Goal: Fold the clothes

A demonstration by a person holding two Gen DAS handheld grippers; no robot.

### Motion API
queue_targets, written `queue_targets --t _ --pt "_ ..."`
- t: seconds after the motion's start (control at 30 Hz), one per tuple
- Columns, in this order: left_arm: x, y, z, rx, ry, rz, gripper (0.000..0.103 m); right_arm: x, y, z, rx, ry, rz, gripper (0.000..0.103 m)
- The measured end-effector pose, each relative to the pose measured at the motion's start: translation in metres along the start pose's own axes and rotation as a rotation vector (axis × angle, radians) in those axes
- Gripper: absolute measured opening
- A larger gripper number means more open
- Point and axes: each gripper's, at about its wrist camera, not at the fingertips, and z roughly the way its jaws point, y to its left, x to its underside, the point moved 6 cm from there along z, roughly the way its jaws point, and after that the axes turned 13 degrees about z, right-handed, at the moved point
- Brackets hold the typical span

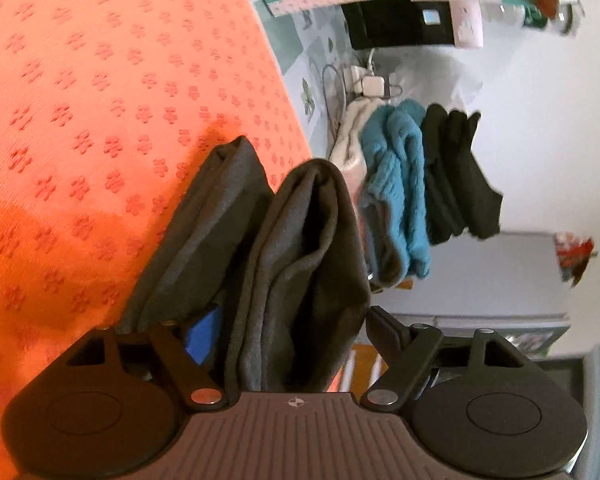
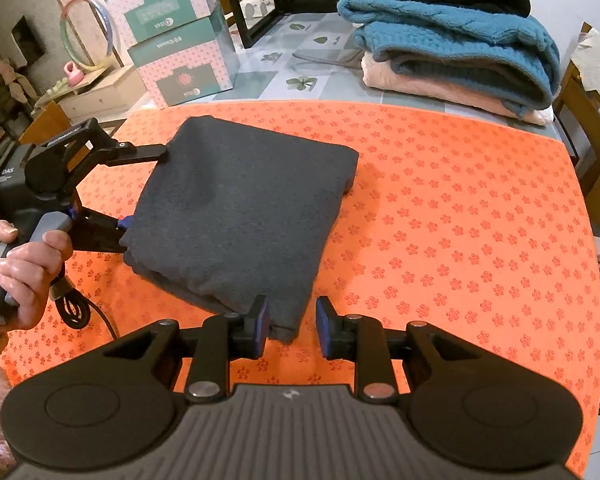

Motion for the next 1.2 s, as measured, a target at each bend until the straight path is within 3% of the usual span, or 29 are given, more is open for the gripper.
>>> queue_targets --t 0.13,0.2,0.23,0.27,0.33,0.5,0.67,0.8,0.87,1.07,1.2 --pt "0.004 -0.013 0.006 -0.071 0.036 0.117 0.077 0.002 0.001 0.001 0.005 0.004 -0.010 0.029" --pt "0.006 -0.016 0.010 -0.145 0.052 0.174 0.057 0.003 0.001 0.002 0.006 0.006 -0.012 0.029" --pt "0.006 -0.016 0.011 -0.185 0.056 0.198 0.032 0.004 0.001 0.002 0.007 0.006 -0.012 0.029" --pt "0.006 -0.015 0.011 -0.221 0.055 0.213 0.024 0.005 0.001 0.002 0.008 0.007 -0.013 0.029" --pt "0.004 -0.020 0.007 -0.239 0.037 0.211 0.018 0.006 0.001 0.002 0.010 0.007 -0.016 0.029" --pt "0.000 -0.040 -0.003 -0.266 -0.004 0.273 0.016 0.005 0.004 -0.002 0.013 -0.014 -0.040 0.029" --pt "-0.002 -0.023 0.001 -0.320 0.024 0.291 0.017 -0.007 0.018 0.001 -0.037 -0.047 -0.086 0.029" --pt "-0.004 -0.005 0.003 -0.321 0.022 0.272 0.022 -0.019 0.043 0.023 -0.051 -0.059 -0.209 0.029" --pt "-0.004 -0.001 0.002 -0.319 0.022 0.269 0.028 -0.024 0.051 0.039 -0.053 -0.053 -0.225 0.029" --pt "-0.004 0.005 0.000 -0.298 0.024 0.254 0.031 -0.017 0.062 0.084 -0.038 -0.007 -0.278 0.029" --pt "-0.005 0.000 -0.011 -0.302 0.015 0.261 0.032 -0.027 0.066 0.082 -0.039 0.007 -0.305 0.029"
